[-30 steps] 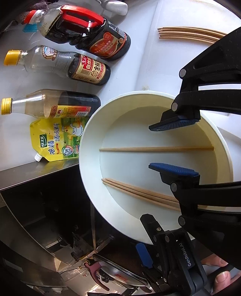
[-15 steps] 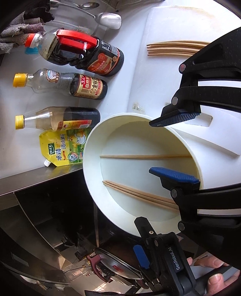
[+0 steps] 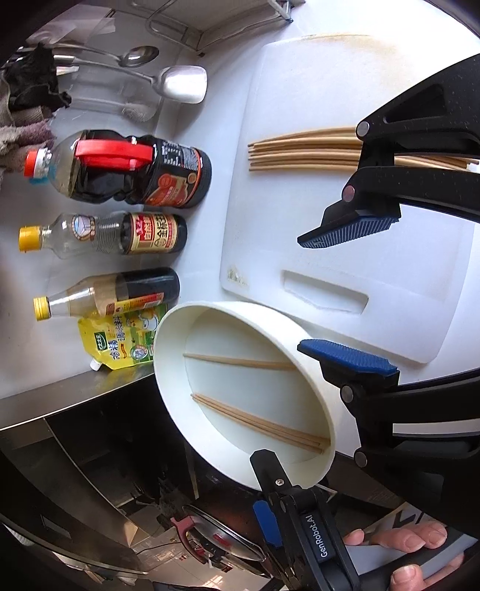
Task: Organize utensils
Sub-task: 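Move both open tools back over the remaining chopsticks on the board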
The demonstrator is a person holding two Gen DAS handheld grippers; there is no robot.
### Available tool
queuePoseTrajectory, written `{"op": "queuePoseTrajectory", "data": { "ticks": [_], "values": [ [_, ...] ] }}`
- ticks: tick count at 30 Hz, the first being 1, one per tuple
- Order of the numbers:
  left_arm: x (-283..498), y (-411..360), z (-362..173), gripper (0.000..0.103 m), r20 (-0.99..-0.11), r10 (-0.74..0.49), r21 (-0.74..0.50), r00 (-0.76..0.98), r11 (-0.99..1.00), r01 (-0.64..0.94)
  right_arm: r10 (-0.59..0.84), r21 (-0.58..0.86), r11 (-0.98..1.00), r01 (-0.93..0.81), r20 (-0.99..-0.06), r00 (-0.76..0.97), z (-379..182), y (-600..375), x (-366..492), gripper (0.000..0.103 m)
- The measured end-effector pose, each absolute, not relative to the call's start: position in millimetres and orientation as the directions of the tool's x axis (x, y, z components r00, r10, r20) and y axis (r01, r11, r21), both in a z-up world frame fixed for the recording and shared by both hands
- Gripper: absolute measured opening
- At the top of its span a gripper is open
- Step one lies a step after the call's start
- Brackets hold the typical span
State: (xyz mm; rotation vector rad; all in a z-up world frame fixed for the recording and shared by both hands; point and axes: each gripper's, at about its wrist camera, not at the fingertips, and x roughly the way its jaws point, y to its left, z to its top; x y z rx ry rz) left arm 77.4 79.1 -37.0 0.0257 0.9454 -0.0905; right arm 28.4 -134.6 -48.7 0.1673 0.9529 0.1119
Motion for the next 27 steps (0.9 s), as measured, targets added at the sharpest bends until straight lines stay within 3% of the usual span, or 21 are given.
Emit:
{"op": "queuePoseTrajectory", "data": {
  "ticks": [27],
  "values": [
    [31,-58,-56,0.092,-0.829,-0.164,-0.029,0.535,0.967,0.252,0.027,0.152,0.972,0.178,-0.83,0.558,-82,-283,-37,0.055]
  ]
}}
